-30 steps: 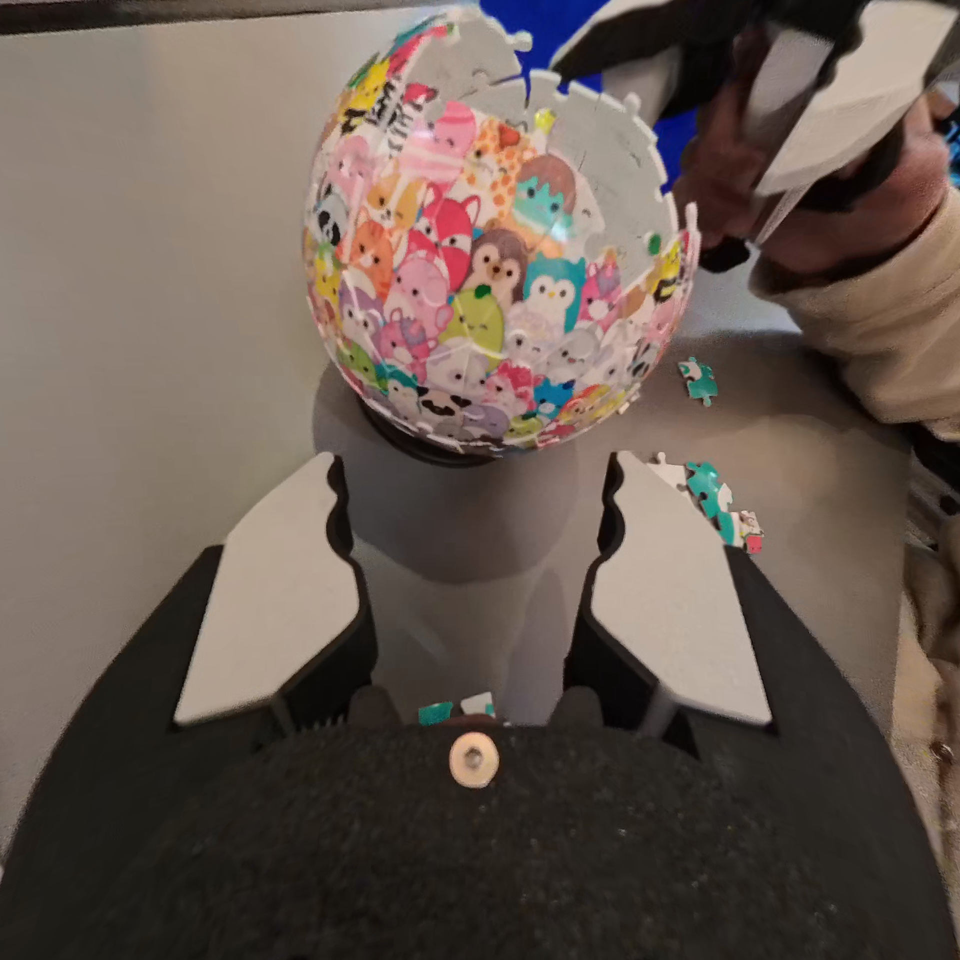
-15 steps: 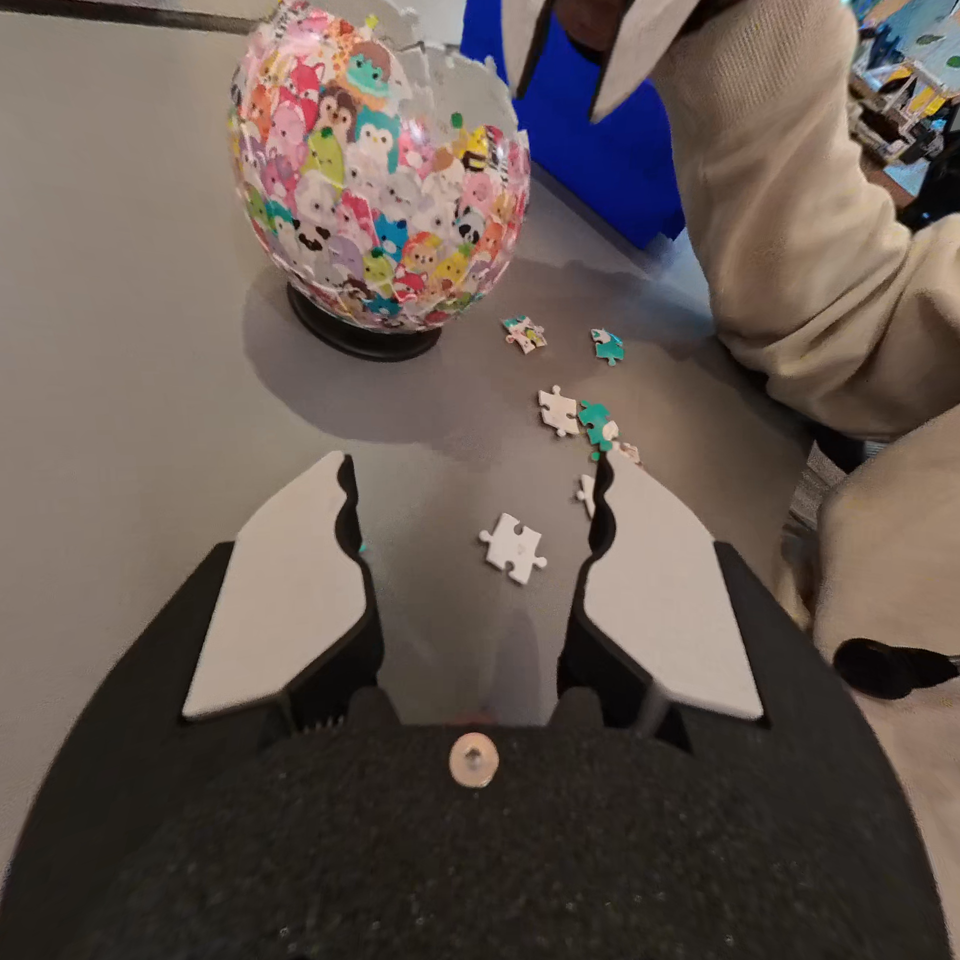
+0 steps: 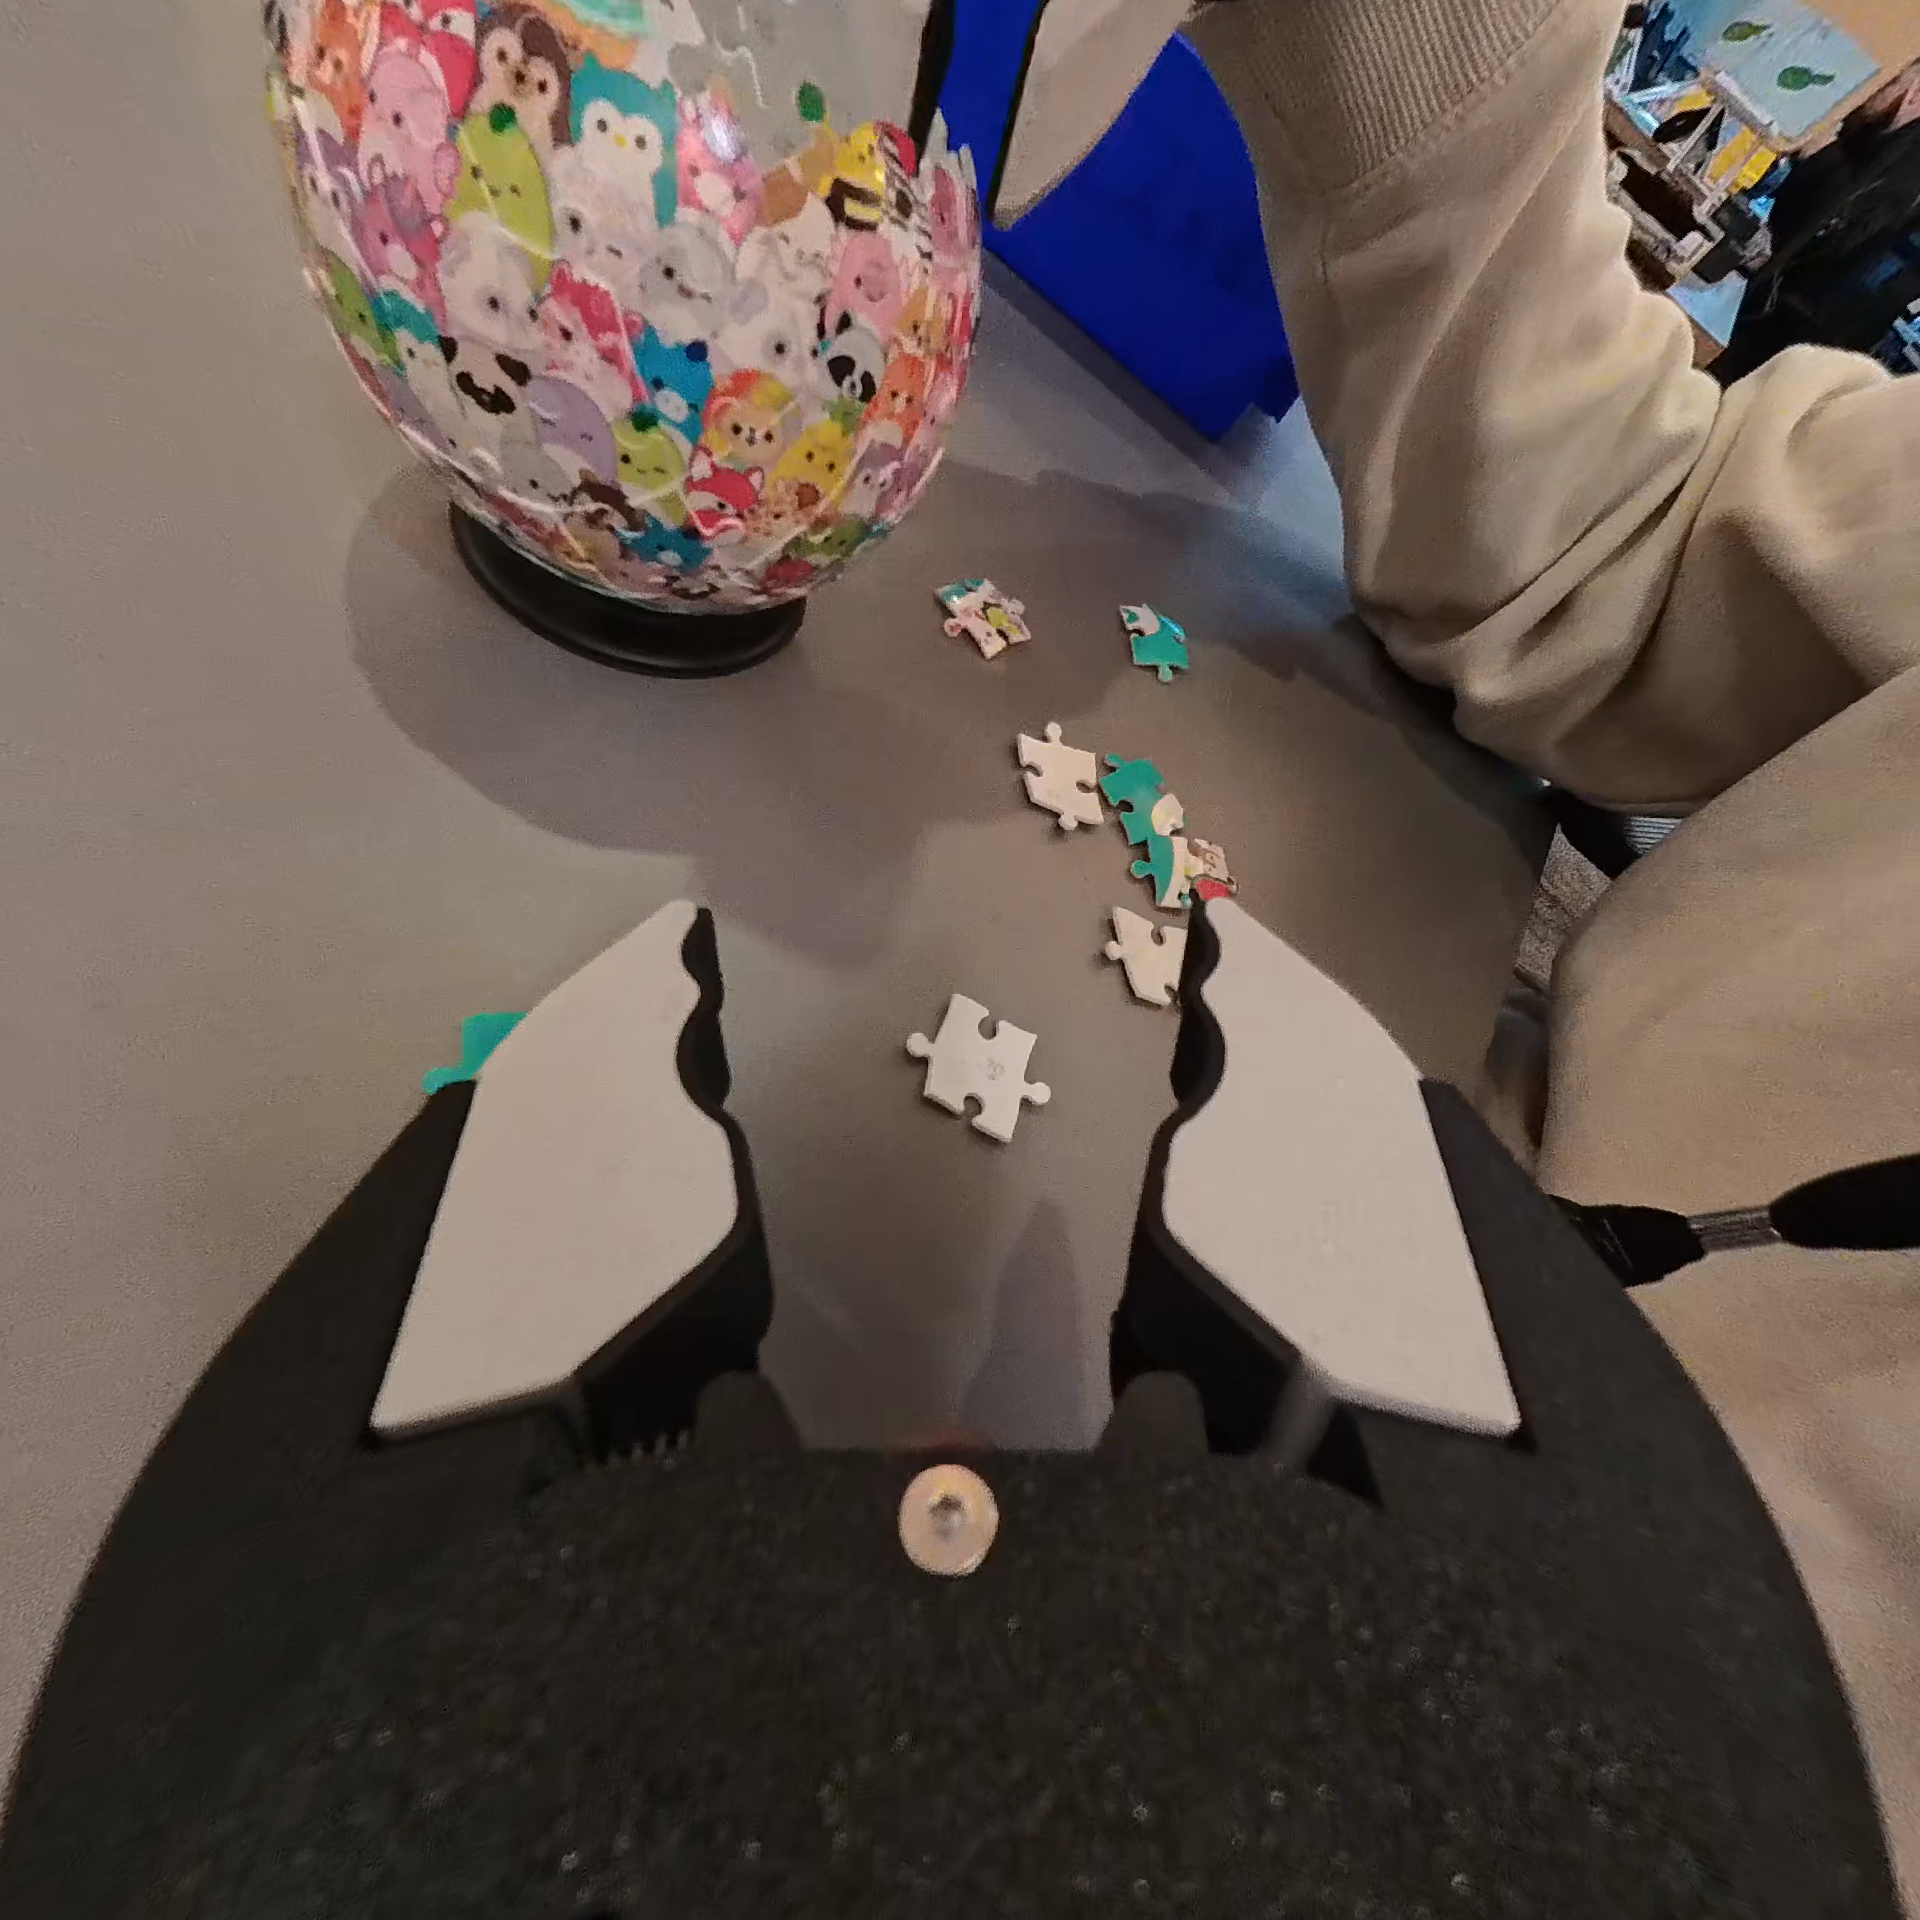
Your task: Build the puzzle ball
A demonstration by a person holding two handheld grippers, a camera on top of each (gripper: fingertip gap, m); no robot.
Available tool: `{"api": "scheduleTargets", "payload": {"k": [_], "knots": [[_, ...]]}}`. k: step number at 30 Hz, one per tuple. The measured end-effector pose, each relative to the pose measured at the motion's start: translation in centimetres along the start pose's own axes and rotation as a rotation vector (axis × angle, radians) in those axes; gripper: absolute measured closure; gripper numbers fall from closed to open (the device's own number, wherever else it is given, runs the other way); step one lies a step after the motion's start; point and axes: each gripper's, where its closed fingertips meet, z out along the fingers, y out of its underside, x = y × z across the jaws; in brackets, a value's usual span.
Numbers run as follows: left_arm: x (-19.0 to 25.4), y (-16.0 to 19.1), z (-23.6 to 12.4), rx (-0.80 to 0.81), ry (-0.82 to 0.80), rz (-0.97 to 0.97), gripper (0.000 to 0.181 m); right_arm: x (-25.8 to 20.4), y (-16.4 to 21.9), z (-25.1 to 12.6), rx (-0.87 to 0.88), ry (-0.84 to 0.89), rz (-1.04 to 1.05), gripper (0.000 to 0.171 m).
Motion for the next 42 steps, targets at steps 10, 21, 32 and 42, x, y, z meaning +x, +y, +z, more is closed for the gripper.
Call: {"api": "scheduleTargets", "payload": {"k": [10, 21, 32, 42], "knots": [[4.1, -3.4, 3.4, 0.09, 0.038, 0.193, 0.181, 0.2, 0.4, 0.0, -0.032, 0.031, -0.006, 0.157], [1.9, -7.9, 8.5, 0.182, -0.145, 0.087, 0.181, -1.0, 0.1, 0.1, -0.075, 0.01, -0.024, 0.132], [1.0, -9.4, 8.4, 0.209, -0.207, 0.115, 0.181, -1.6, 0.6, 0.3, -0.081, -0.046, -0.017, 0.132], [0.8, -8.9, 5.5, 0.246, -0.191, 0.107, 0.181, -1.3, 0.8, -1.0, -0.029, 0.101, -0.017, 0.13]]}}
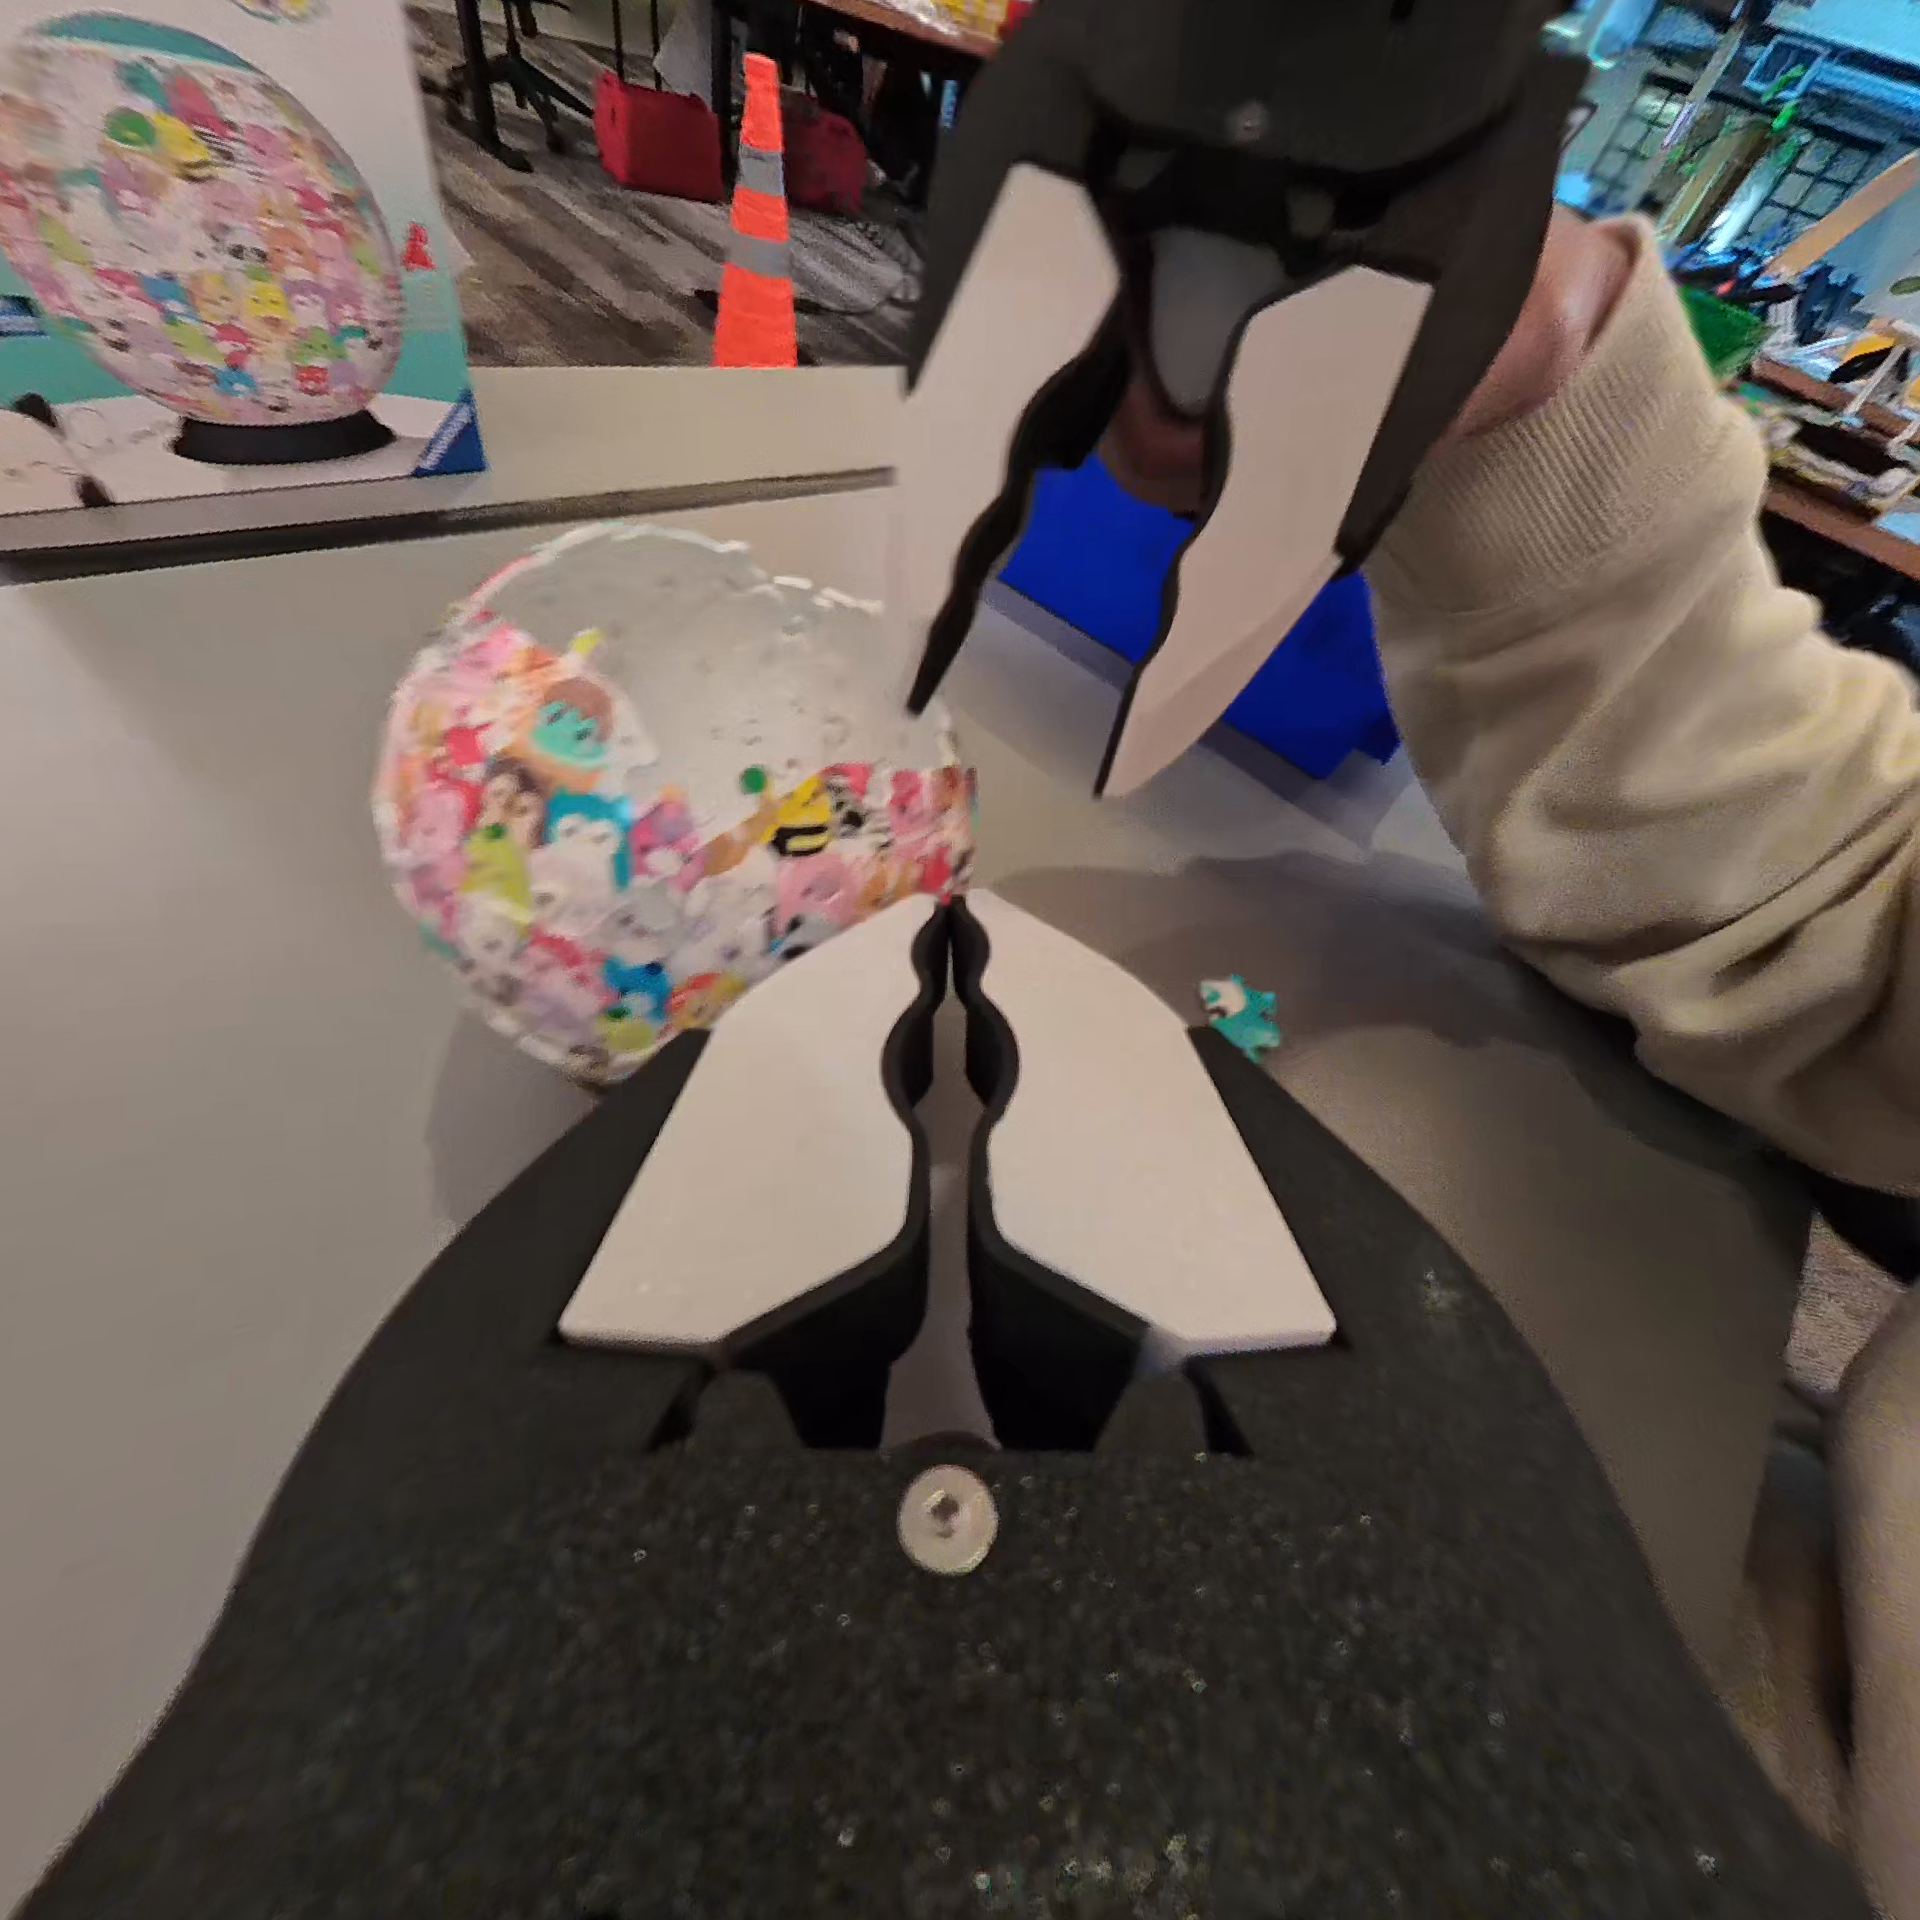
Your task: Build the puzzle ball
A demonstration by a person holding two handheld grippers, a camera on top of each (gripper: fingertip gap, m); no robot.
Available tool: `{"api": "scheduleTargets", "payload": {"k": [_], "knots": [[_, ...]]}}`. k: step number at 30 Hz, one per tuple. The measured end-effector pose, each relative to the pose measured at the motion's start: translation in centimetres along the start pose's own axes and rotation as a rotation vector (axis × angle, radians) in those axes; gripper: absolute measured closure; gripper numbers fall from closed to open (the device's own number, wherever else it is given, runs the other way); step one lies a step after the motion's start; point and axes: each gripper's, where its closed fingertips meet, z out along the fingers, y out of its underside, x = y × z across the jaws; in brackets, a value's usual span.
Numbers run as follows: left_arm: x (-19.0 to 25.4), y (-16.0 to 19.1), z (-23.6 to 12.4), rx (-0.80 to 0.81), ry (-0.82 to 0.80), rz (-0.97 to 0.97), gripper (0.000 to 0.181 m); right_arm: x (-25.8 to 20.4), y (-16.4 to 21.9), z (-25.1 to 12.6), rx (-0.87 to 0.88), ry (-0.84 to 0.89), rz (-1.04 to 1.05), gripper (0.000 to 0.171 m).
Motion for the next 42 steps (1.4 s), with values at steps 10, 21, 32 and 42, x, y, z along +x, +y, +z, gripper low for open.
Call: {"api": "scheduleTargets", "payload": {"k": [10, 21, 32, 42], "knots": [[-6.2, 4.3, -5.9, -0.121, -0.093, -0.032, 0.181, -1.3, 0.2, -2.9, 0.591, 0.995, -0.298, 0.171], [-5.7, 4.1, -5.9, -0.117, -0.045, -0.066, 0.181, -0.7, 0.1, 2.2, 0.372, 1.1, -0.399, 0.171], [1.6, 3.0, -0.8, -0.191, 0.035, 0.374, 0.167, -1.8, 1.0, -2.3, 0.341, 0.354, -0.231, 0.137], [4.5, 2.9, 2.6, -0.176, -0.021, 0.499, 0.136, -0.6, -0.7, -1.6, 0.113, 0.0, -0.174, 0.11]]}}
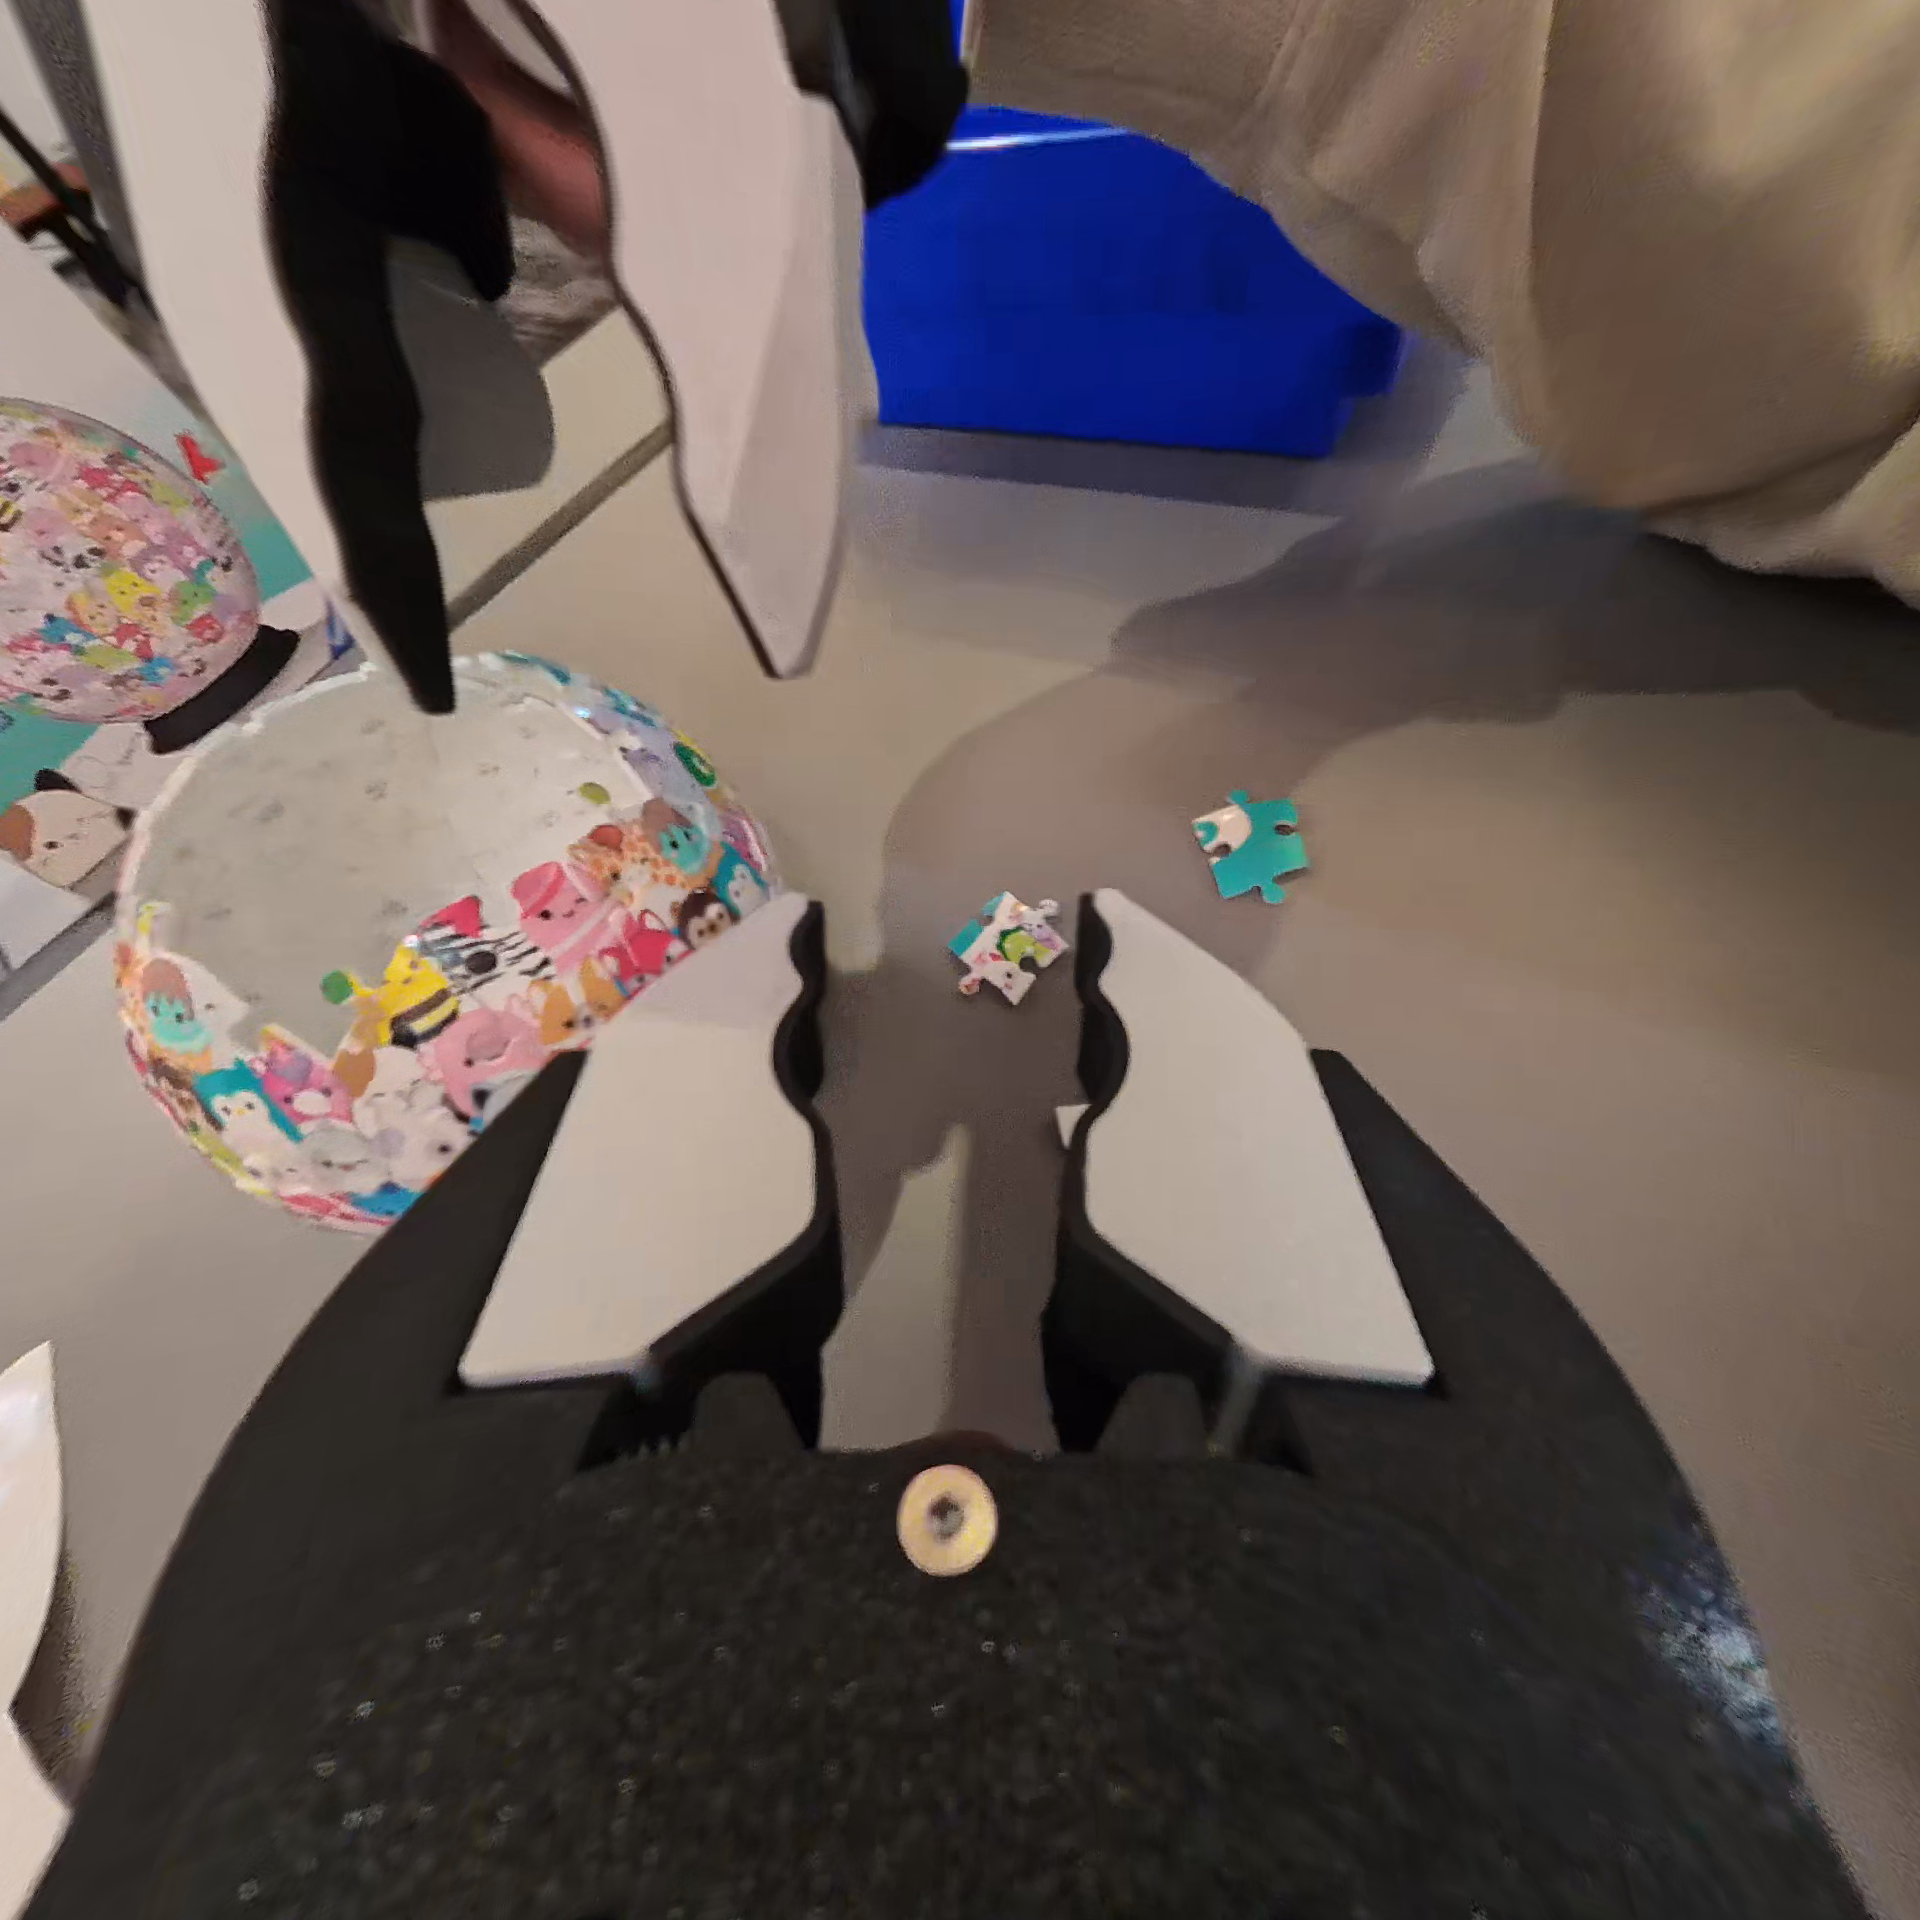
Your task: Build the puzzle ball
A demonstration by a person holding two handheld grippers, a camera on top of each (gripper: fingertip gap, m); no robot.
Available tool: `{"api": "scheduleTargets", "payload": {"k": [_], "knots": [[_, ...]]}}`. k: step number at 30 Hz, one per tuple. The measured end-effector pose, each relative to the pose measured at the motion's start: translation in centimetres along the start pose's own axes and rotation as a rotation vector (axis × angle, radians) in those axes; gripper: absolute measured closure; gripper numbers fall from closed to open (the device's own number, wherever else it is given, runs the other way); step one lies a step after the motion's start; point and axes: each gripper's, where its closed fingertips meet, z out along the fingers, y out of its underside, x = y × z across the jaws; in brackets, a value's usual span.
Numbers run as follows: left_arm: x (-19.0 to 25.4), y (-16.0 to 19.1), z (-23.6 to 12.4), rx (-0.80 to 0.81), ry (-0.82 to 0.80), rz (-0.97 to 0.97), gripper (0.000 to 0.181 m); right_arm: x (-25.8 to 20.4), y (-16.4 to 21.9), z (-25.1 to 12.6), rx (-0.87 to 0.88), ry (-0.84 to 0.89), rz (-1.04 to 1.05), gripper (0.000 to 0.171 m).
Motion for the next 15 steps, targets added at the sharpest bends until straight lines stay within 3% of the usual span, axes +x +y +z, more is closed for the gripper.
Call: {"api": "scheduleTargets", "payload": {"k": [5, 15], "knots": [[-0.5, -0.2, 0.9, -0.013, -0.045, 0.011, 0.118, 0.7, -1.9, -0.6, 0.003, -0.213, 0.201, 0.127], [-0.4, 0.0, 1.8, -0.039, -0.062, 0.026, 0.105, -0.1, 1.8, 0.3, -0.169, -0.203, 0.177, 0.135]]}}
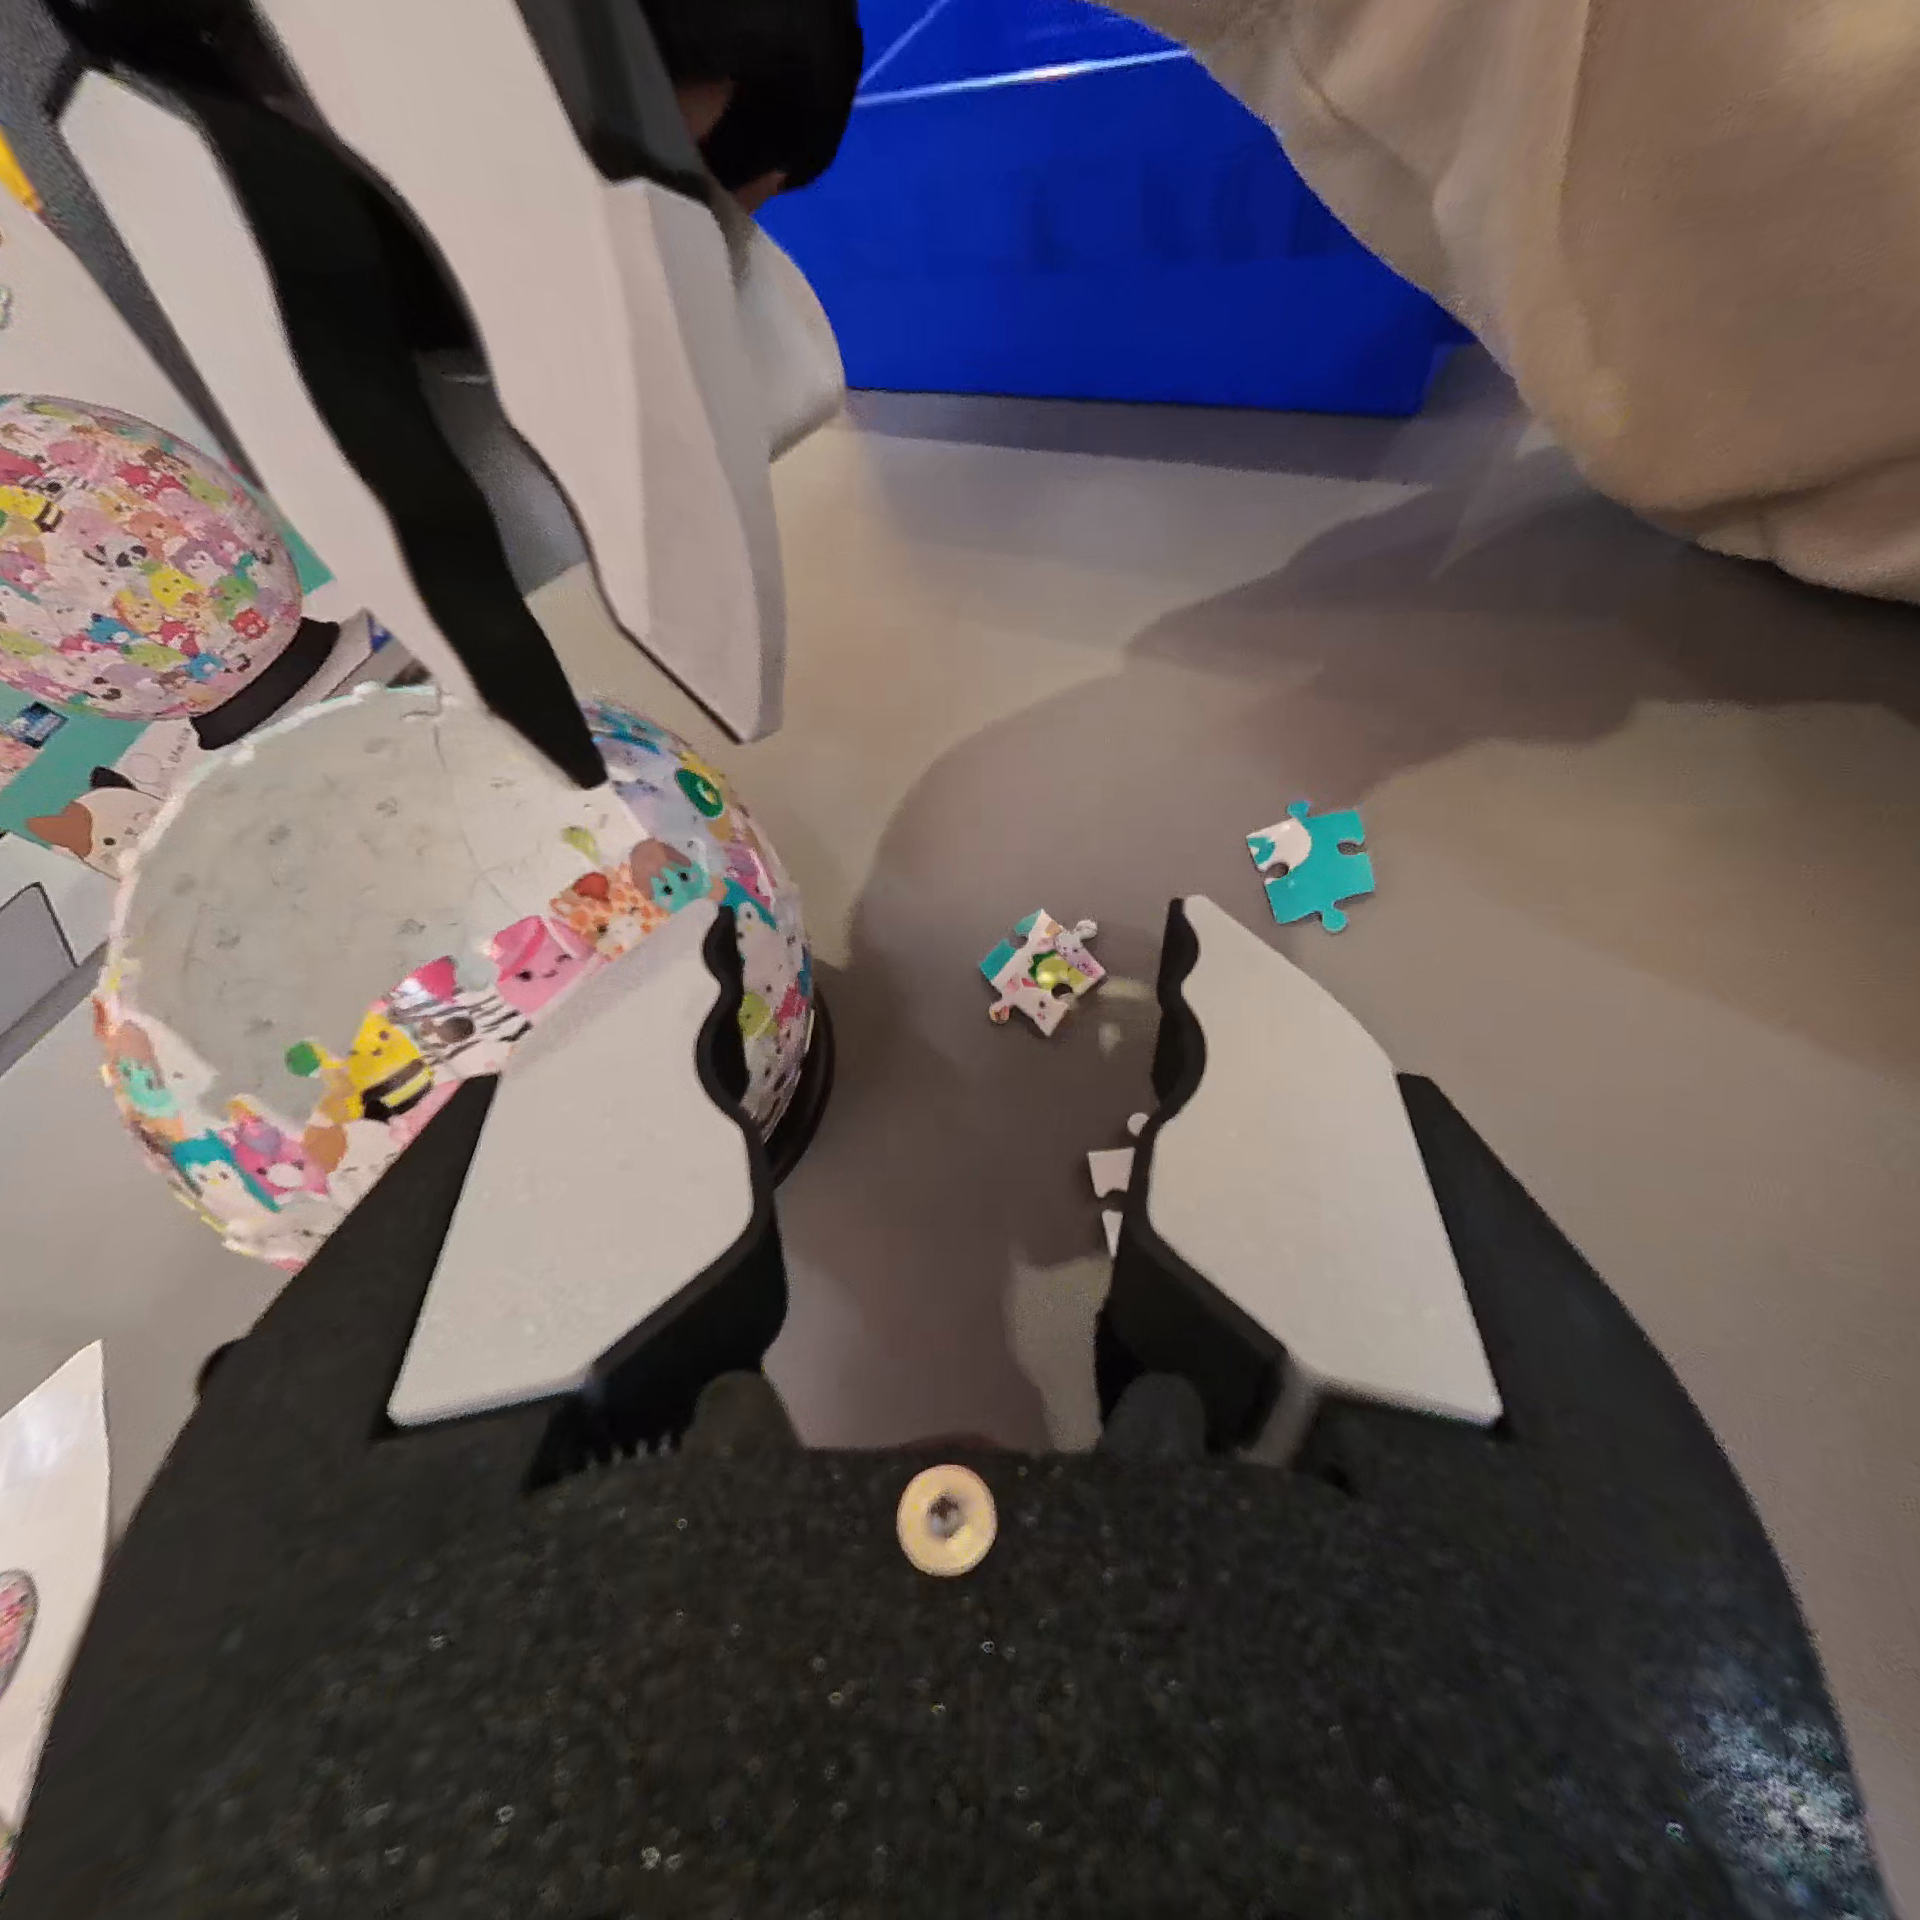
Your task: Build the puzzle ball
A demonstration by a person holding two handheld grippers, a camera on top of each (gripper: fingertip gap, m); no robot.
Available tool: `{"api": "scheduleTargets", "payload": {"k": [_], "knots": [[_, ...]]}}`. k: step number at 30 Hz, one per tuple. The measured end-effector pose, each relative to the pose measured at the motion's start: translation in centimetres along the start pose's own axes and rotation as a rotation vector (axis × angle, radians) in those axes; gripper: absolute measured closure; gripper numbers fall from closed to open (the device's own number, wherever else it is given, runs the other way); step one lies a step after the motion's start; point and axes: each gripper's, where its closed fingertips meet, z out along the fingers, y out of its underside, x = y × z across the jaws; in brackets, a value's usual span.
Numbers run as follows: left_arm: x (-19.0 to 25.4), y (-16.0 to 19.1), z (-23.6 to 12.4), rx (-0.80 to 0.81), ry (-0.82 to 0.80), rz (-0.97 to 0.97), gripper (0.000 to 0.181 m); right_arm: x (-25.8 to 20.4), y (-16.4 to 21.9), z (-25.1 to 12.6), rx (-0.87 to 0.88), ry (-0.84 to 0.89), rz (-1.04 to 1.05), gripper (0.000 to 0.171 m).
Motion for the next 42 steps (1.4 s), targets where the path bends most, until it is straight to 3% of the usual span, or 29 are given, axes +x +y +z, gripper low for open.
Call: {"api": "scheduleTargets", "payload": {"k": [19, 22, 42], "knots": [[-0.2, -0.5, -0.1, 0.021, -0.005, -0.02, 0.107, 0.0, 0.1, 1.4, -0.05, 0.05, -0.097, 0.138], [-0.5, -0.1, 0.0, 0.017, 0.008, -0.037, 0.118, 0.0, 0.1, 1.3, -0.048, 0.05, -0.092, 0.138], [-1.2, -1.0, -0.6, 0.057, -0.029, -0.048, 0.111, 0.3, 0.2, 1.5, -0.054, 0.054, -0.08, 0.138]]}}
